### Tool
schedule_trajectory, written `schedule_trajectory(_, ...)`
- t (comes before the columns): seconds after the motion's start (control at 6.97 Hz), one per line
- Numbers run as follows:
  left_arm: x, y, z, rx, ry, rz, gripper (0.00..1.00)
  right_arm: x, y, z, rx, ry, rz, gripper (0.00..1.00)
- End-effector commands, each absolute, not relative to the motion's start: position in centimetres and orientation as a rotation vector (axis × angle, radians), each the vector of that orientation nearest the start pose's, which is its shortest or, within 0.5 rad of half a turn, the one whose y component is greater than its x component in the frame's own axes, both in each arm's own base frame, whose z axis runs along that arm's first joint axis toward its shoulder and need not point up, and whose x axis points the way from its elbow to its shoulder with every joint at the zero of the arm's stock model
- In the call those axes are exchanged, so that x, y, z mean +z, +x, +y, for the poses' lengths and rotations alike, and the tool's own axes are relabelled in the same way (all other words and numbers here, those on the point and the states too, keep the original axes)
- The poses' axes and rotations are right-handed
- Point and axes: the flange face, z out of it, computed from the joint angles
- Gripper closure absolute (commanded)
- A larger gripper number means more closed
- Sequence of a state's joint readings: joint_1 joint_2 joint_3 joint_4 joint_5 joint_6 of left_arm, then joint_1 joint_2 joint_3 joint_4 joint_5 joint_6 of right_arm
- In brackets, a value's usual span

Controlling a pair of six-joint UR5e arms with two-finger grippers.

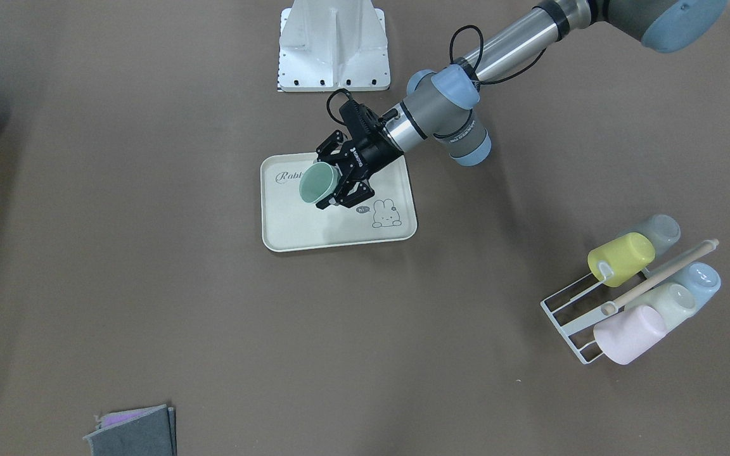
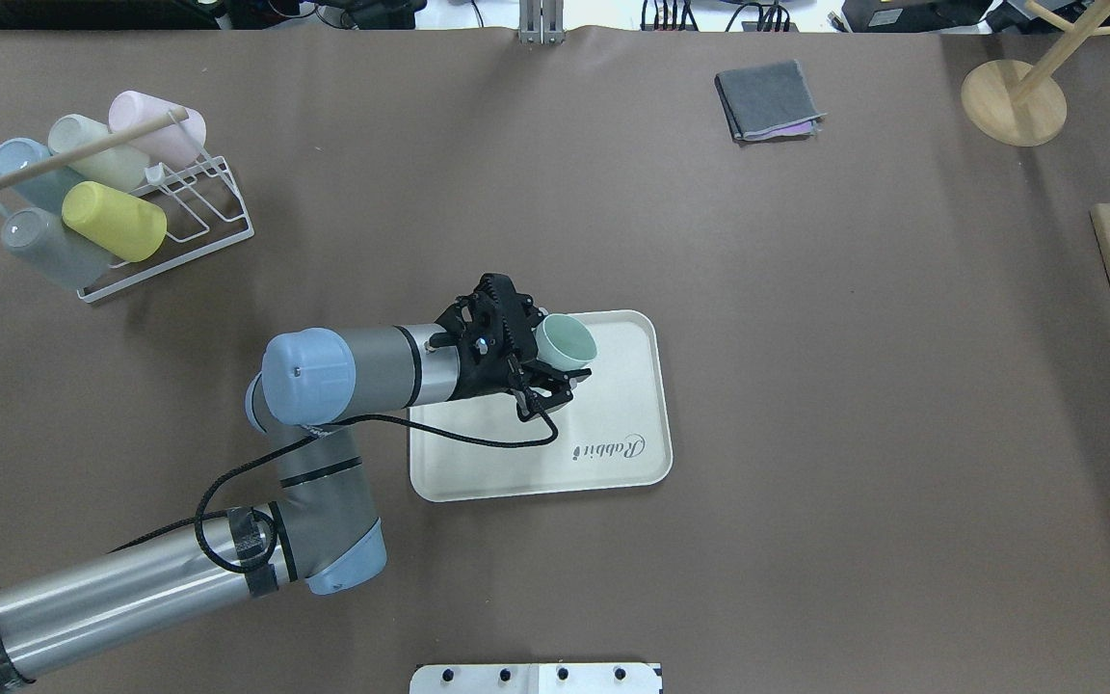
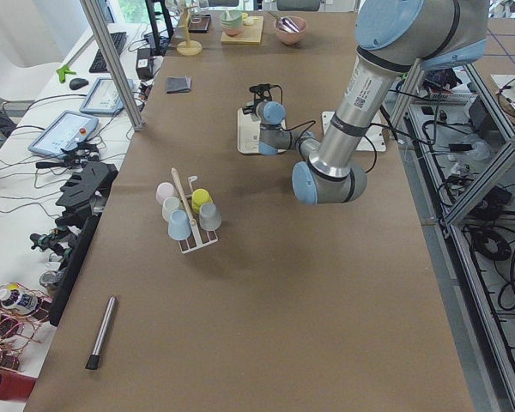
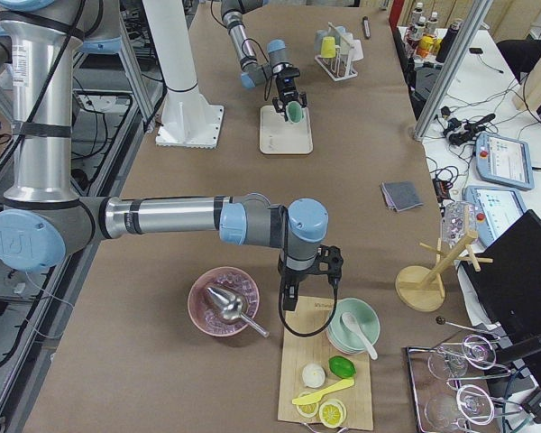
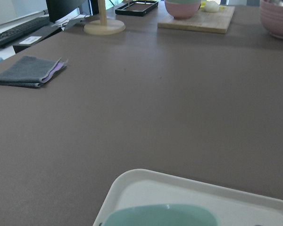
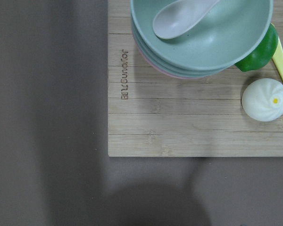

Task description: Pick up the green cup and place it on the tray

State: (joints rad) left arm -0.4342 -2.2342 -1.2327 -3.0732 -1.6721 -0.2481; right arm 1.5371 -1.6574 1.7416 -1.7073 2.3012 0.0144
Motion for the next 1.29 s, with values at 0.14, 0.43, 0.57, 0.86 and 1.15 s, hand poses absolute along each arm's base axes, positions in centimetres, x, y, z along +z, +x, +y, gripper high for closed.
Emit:
schedule_trajectory(0.14,28.9,58.6,-40.7,0.676,1.484,1.334,0.7,63.0,5.1,-45.2,0.0,-0.066,-0.744,0.0)
schedule_trajectory(0.43,29.9,58.7,-40.4,0.649,1.466,1.377,0.7,62.8,5.0,-45.2,-0.001,-0.063,-0.753,0.0)
schedule_trajectory(0.57,29.9,59.4,-39.6,0.65,1.446,1.398,0.7,62.9,5.0,-45.2,0.0,-0.065,-0.753,0.0)
schedule_trajectory(0.86,30.1,60.3,-38.3,0.664,1.427,1.413,0.69,62.9,5.0,-45.2,0.0,-0.065,-0.753,0.0)
schedule_trajectory(1.15,30.2,60.3,-38.3,0.67,1.431,1.403,0.03,62.8,5.0,-45.2,-0.001,-0.063,-0.753,0.0)
